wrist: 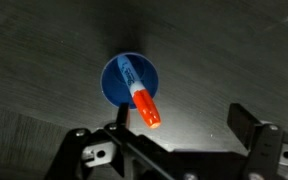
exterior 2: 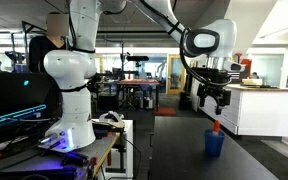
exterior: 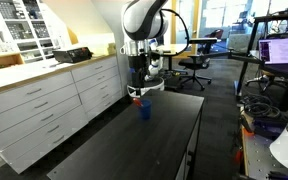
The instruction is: Remove the marker from the cup.
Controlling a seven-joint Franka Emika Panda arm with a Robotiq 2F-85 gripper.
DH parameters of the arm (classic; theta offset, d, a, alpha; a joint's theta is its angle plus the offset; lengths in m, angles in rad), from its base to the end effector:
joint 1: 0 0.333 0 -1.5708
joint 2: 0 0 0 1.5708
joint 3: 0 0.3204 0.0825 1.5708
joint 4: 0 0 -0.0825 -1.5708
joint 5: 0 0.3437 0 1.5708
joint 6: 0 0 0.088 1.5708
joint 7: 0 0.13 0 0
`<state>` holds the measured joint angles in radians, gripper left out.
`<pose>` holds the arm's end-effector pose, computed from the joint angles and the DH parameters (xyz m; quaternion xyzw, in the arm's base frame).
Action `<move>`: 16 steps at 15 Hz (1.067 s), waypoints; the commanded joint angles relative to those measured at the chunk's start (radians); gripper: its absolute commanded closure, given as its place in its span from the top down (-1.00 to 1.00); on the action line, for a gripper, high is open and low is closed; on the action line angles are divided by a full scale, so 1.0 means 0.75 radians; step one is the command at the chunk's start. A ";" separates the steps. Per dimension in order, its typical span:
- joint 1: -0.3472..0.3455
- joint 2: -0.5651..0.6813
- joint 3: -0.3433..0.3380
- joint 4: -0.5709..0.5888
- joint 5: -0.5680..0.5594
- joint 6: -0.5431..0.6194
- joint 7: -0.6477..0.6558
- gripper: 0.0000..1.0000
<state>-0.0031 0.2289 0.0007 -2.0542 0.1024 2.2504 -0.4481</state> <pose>0.5510 0.0034 0.3315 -0.9811 -0.1887 0.0071 0.0420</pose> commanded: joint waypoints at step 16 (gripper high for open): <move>-0.064 0.057 0.060 0.047 -0.024 0.058 -0.300 1.00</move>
<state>-0.0270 0.2668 0.0350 -2.0272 0.0978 2.2708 -0.6350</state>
